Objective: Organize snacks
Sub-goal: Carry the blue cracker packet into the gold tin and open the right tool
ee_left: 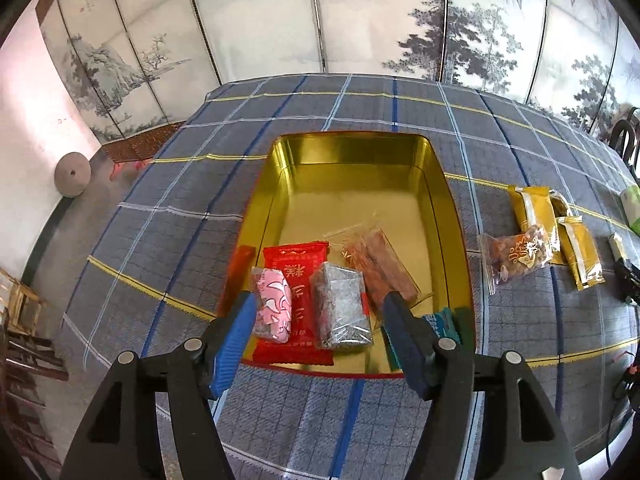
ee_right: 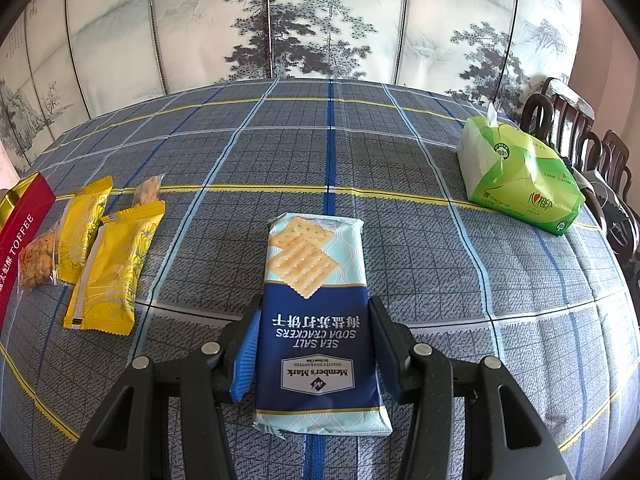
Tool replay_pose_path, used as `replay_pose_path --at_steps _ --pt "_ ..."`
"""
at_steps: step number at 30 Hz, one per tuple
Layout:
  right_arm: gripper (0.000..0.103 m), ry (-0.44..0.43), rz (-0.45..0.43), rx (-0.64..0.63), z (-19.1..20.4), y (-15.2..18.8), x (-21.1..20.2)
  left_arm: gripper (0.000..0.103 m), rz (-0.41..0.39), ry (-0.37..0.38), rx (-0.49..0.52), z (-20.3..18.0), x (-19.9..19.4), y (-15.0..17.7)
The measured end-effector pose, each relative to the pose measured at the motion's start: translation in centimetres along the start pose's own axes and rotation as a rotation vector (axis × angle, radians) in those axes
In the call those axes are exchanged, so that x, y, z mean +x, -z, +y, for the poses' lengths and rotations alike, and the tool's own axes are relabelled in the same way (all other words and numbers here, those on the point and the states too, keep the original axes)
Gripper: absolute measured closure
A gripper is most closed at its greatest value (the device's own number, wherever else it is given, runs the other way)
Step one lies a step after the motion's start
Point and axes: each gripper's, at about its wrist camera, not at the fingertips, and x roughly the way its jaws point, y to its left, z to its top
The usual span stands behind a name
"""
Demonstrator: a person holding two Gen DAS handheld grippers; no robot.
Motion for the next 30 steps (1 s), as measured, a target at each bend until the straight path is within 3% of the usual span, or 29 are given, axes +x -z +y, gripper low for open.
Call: replay_pose_path --at_steps 16,30 --pt "0.053 0.034 0.088 0.016 -0.3 -1.5 0.7 0.034 0.011 0.014 -0.056 1.7 -0.3 0.9" --pt "0.053 0.088 0.09 0.045 0.7 -1.2 0.5 0.029 0.033 0.009 -0.082 2.8 0.4 1.8"
